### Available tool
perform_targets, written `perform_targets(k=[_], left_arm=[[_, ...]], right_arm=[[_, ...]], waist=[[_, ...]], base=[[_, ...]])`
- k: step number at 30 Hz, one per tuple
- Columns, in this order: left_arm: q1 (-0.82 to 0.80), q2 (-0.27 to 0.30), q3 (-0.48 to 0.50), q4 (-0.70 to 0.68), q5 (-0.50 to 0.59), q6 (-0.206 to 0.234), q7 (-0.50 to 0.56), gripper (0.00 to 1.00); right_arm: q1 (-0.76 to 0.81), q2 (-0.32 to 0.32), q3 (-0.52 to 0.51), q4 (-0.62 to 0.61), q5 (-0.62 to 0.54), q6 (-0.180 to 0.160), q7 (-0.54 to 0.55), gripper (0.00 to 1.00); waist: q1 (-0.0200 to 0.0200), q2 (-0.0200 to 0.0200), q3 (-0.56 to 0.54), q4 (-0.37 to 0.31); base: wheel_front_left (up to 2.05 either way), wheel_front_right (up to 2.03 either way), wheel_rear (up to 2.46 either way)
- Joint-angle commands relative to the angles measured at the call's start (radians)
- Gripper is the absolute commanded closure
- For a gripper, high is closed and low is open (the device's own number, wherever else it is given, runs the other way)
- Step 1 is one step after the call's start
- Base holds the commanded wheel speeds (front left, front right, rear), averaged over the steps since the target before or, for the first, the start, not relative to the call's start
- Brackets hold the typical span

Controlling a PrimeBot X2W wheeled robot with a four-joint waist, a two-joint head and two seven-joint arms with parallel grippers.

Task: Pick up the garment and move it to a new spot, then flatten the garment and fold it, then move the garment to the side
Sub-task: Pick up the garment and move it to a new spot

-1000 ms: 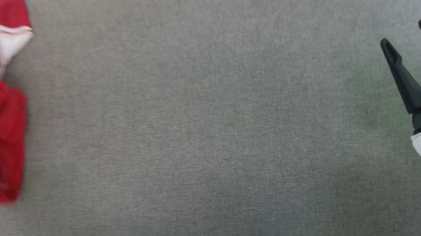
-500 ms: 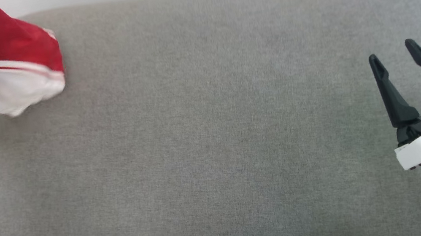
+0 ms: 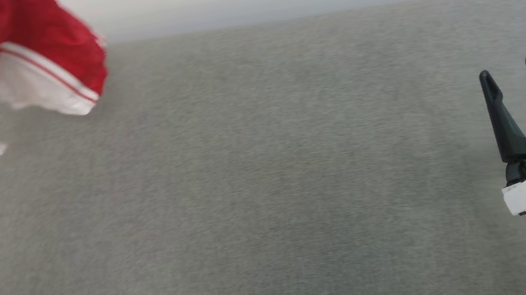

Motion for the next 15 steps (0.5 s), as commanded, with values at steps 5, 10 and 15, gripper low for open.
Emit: perform_targets(k=[5, 10, 15], left_arm=[[0.056, 0.013, -0.012, -0.189, -0.044, 0.007, 0.110, 1.00], [0.107, -0.005, -0.035, -0.373, -0.082, 0.036, 0.223, 1.00], [0.212, -0.052, -0.107, -0.554, -0.123, 0.084, 0.360, 1.00]], right_arm=[[0.008, 0.018, -0.020, 0.000, -0.005, 0.000, -0.016, 0.00], [0.011, 0.035, -0.040, 0.001, -0.006, 0.000, -0.027, 0.00], [0.007, 0.052, -0.038, 0.018, 0.002, 0.000, -0.045, 0.00]], waist=[[0.0000, 0.0000, -0.009, -0.082], [0.0000, 0.0000, 0.003, -0.150], [0.0000, 0.0000, 0.028, -0.220]], base=[[0.00, 0.00, 0.00], [0.00, 0.00, 0.00], [0.00, 0.00, 0.00]])
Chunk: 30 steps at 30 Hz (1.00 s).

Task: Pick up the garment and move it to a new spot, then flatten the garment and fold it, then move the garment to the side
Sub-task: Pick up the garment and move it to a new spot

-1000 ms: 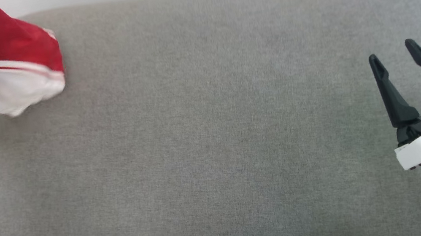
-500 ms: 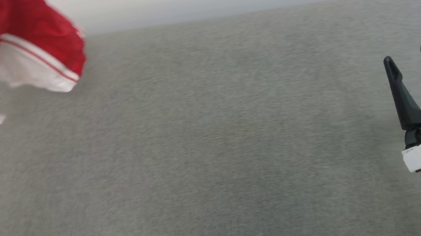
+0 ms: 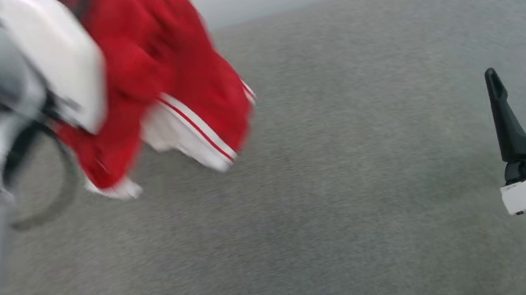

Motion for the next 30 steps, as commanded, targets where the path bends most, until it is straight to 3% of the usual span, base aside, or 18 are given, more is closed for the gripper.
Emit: perform_targets(k=[1, 7, 14, 20, 29, 30], left_arm=[[0.034, -0.008, -0.013, -0.028, -0.007, 0.013, 0.016, 1.00], [0.199, -0.065, -0.121, -0.071, -0.039, 0.049, 0.072, 1.00], [0.347, -0.102, -0.214, 0.008, -0.062, 0.035, 0.076, 1.00], [0.443, -0.152, -0.284, 0.149, -0.075, 0.023, 0.049, 1.00], [0.442, -0.207, -0.326, 0.405, -0.061, -0.006, -0.010, 1.00], [0.436, -0.214, -0.321, 0.418, -0.062, -0.007, -0.028, 0.93]], right_arm=[[0.001, 0.008, 0.004, 0.006, 0.004, 0.000, -0.010, 0.00], [-0.013, 0.021, 0.036, 0.044, 0.022, 0.000, -0.033, 0.00], [-0.021, 0.026, 0.066, 0.083, 0.032, 0.000, -0.050, 0.00], [-0.029, 0.033, 0.084, 0.108, 0.053, 0.000, -0.059, 0.00], [-0.056, 0.021, 0.105, 0.142, 0.067, 0.000, -0.060, 0.00], [-0.058, 0.021, 0.105, 0.146, 0.068, 0.000, -0.060, 0.00]], waist=[[0.0000, 0.0000, 0.020, -0.034], [0.0000, 0.0000, 0.041, -0.081], [0.0000, 0.0000, 0.045, -0.108], [0.0000, 0.0000, 0.043, -0.115], [0.0000, 0.0000, 0.048, -0.112], [0.0000, 0.0000, 0.046, -0.110]], base=[[0.00, 0.00, 0.00], [0.00, 0.00, 0.00], [0.00, 0.00, 0.00], [0.00, 0.00, 0.00], [0.00, 0.00, 0.00], [0.00, 0.00, 0.00]])
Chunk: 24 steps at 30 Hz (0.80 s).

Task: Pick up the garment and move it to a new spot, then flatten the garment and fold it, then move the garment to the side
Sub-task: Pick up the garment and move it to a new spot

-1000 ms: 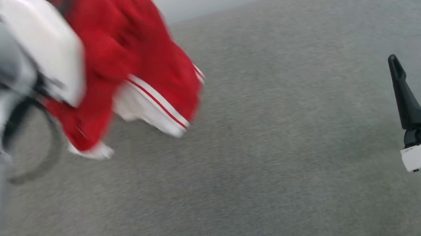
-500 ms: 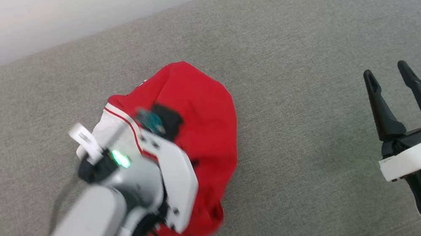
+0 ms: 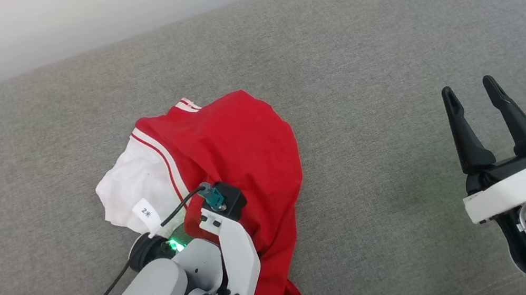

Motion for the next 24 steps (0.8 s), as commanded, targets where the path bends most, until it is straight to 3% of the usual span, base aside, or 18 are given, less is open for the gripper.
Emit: perform_targets(k=[1, 2, 12, 24], left_arm=[[0.001, 0.000, 0.002, 0.040, 0.000, -0.002, -0.025, 0.53], [-0.009, -0.005, 0.008, 0.046, -0.004, -0.006, -0.038, 0.00], [-0.033, 0.035, 0.094, -0.050, -0.023, -0.023, -0.212, 0.00], [0.123, 0.135, 0.287, -0.171, 0.004, 0.030, -0.670, 0.00]], right_arm=[[-0.011, -0.003, 0.002, 0.005, 0.003, 0.000, -0.004, 0.00], [-0.011, -0.005, 0.001, 0.009, 0.004, 0.000, -0.005, 0.00], [0.017, -0.028, -0.017, 0.012, -0.006, 0.000, -0.009, 0.00], [0.072, -0.044, -0.033, 0.018, -0.024, 0.000, -0.029, 0.00]], waist=[[0.0000, -0.0001, -0.004, 0.004], [0.0000, -0.0001, -0.008, 0.007], [0.0000, -0.0001, -0.060, 0.069], [0.0000, -0.0001, -0.145, 0.147]], base=[[0.00, 0.00, 0.00], [0.00, 0.00, 0.00], [0.00, 0.00, 0.00], [0.00, 0.00, 0.00]])
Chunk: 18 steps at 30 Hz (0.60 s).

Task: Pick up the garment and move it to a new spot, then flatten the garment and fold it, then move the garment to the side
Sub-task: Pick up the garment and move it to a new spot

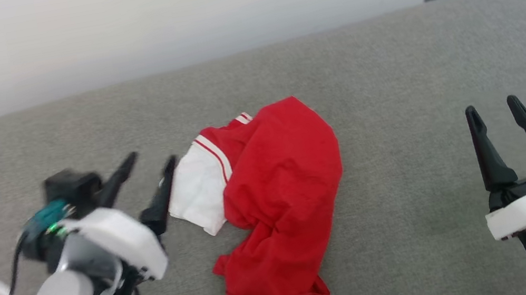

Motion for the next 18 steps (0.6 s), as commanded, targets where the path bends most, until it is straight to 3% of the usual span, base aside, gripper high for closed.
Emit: perform_targets(k=[1, 9, 18], left_arm=[[0.066, 0.020, 0.030, -0.014, 0.020, 0.018, -0.101, 0.00], [0.219, 0.055, 0.123, -0.034, 0.002, 0.060, -0.278, 0.00], [0.391, 0.034, 0.266, -0.076, 0.010, 0.076, -0.325, 0.00]], right_arm=[[0.022, -0.004, -0.004, 0.008, -0.006, 0.000, -0.012, 0.00], [0.053, -0.008, -0.018, 0.007, -0.013, 0.000, -0.020, 0.00], [0.081, 0.001, -0.042, 0.002, -0.026, 0.000, -0.026, 0.00]], waist=[[0.0000, 0.0000, -0.029, 0.028], [0.0000, 0.0000, -0.056, 0.063], [0.0000, 0.0000, -0.071, 0.104]], base=[[0.00, 0.00, 0.00], [0.00, 0.00, 0.00], [0.00, 0.00, 0.00]])
